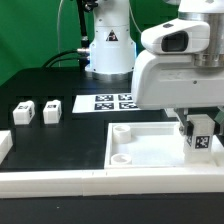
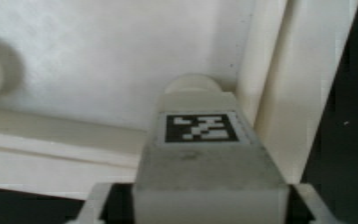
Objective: Assemble one leg
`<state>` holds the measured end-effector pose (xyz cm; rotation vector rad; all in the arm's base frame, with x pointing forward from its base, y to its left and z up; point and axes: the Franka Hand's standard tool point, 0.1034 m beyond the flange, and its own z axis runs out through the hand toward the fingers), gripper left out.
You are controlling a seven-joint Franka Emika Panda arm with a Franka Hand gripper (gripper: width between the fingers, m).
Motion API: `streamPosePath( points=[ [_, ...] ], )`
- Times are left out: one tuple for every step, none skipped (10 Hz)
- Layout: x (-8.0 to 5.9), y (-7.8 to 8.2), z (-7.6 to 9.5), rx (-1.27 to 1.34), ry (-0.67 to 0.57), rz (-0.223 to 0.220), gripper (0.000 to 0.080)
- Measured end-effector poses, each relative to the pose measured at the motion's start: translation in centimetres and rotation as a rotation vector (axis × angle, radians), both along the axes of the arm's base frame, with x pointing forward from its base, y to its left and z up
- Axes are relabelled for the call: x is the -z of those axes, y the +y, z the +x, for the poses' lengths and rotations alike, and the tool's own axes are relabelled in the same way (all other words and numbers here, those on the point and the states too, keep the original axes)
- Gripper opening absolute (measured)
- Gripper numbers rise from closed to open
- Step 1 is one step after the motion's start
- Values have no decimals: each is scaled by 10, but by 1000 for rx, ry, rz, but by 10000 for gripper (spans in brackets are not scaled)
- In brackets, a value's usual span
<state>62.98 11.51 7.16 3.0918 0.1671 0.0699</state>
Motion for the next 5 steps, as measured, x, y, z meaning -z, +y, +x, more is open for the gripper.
streamPosePath(
  points=[
    [0,0,0,22,-1,2,290],
    [0,0,0,128,-6,10,290],
    [1,-1,0,278,-17,28,290],
    [1,0,-1,425,-30,48,291],
    [1,1,-1,535,-39,55,291]
  ],
)
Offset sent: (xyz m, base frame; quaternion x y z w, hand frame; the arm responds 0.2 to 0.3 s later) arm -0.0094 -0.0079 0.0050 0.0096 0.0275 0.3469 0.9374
